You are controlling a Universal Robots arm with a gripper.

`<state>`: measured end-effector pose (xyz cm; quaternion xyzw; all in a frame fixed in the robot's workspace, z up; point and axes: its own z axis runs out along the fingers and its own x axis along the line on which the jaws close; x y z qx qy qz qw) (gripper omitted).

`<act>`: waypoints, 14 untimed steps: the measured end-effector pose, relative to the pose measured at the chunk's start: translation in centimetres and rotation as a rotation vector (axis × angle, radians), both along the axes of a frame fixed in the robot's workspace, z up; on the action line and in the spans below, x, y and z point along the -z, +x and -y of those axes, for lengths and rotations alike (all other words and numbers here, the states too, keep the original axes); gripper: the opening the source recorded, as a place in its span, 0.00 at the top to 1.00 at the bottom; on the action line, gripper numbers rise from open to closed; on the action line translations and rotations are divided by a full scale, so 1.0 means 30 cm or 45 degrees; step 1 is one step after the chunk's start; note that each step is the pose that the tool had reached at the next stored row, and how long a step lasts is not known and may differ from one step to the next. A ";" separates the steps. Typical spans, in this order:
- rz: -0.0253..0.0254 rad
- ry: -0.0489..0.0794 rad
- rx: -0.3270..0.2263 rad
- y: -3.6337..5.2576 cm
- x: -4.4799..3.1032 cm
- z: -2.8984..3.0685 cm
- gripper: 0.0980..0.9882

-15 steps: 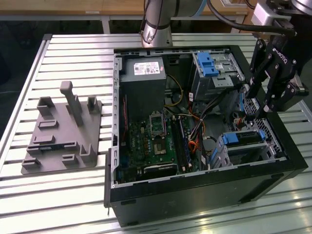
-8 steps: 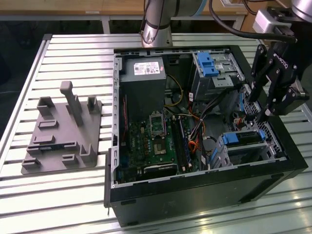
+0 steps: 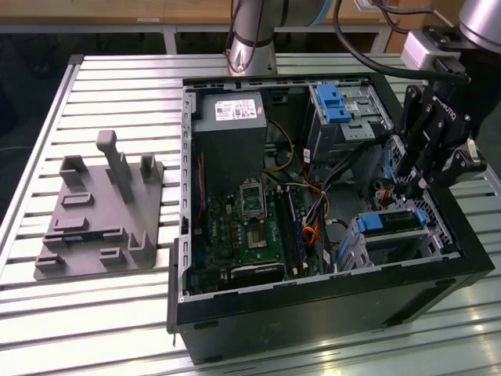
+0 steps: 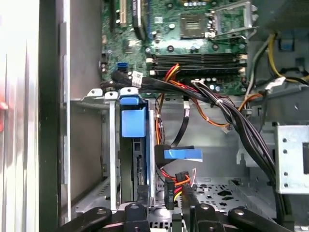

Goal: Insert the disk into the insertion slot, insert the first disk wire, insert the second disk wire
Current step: 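Insert the first disk wire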

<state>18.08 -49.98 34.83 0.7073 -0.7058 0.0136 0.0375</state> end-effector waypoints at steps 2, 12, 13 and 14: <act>-0.0001 0.000 -0.030 -0.001 0.002 -0.003 0.65; -0.0006 -0.057 -0.009 -0.002 0.014 -0.035 0.65; -0.0008 -0.058 -0.003 -0.002 0.015 -0.036 0.65; -0.0011 -0.058 0.009 -0.002 0.017 -0.037 0.65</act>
